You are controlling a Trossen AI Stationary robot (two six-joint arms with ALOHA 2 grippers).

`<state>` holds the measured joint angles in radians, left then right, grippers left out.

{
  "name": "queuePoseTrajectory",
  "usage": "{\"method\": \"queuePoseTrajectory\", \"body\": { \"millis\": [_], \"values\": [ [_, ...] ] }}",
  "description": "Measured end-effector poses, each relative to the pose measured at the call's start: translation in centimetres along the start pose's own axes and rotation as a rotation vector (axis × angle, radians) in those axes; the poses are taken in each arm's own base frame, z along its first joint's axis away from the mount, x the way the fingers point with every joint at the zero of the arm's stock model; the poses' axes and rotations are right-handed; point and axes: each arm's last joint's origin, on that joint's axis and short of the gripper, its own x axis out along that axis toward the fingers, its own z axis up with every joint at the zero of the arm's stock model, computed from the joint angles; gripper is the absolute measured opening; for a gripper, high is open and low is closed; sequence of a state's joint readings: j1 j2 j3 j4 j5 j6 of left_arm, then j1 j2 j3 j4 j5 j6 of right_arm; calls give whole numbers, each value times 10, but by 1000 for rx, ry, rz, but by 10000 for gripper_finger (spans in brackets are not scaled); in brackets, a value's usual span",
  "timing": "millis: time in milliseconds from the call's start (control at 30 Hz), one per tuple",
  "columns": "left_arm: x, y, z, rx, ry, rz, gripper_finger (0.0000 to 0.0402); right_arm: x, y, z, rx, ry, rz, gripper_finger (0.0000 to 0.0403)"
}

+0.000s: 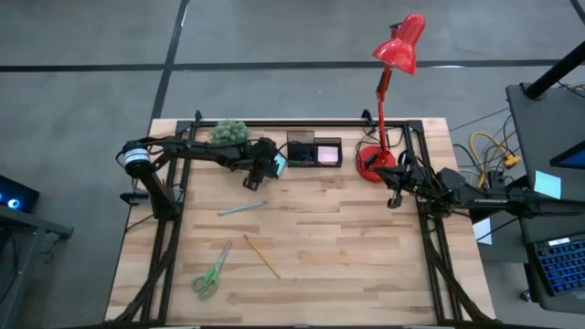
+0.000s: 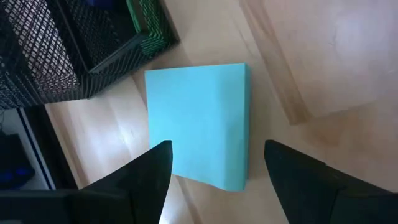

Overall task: Pick and place office supplies into organizer
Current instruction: Put the sky blue sticky notes into the desk organizer

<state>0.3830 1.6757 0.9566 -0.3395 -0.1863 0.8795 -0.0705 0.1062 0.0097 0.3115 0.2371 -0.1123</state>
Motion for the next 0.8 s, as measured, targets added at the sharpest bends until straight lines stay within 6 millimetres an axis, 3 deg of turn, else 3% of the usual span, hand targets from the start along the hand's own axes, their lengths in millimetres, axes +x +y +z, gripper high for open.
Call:
{"method": "queuePoseTrajectory", "body": {
  "millis": [233, 467, 800],
  "values": [
    [22, -5, -1, 34, 59, -36, 241, 0, 0, 0, 1, -2, 0, 9],
    [32, 3, 5, 33, 93, -91, 232, 0, 0, 0, 1, -1, 0, 9],
    [59, 4, 9, 52, 184, -286, 117, 0, 0, 0, 0, 0, 0, 9]
  ]
}}
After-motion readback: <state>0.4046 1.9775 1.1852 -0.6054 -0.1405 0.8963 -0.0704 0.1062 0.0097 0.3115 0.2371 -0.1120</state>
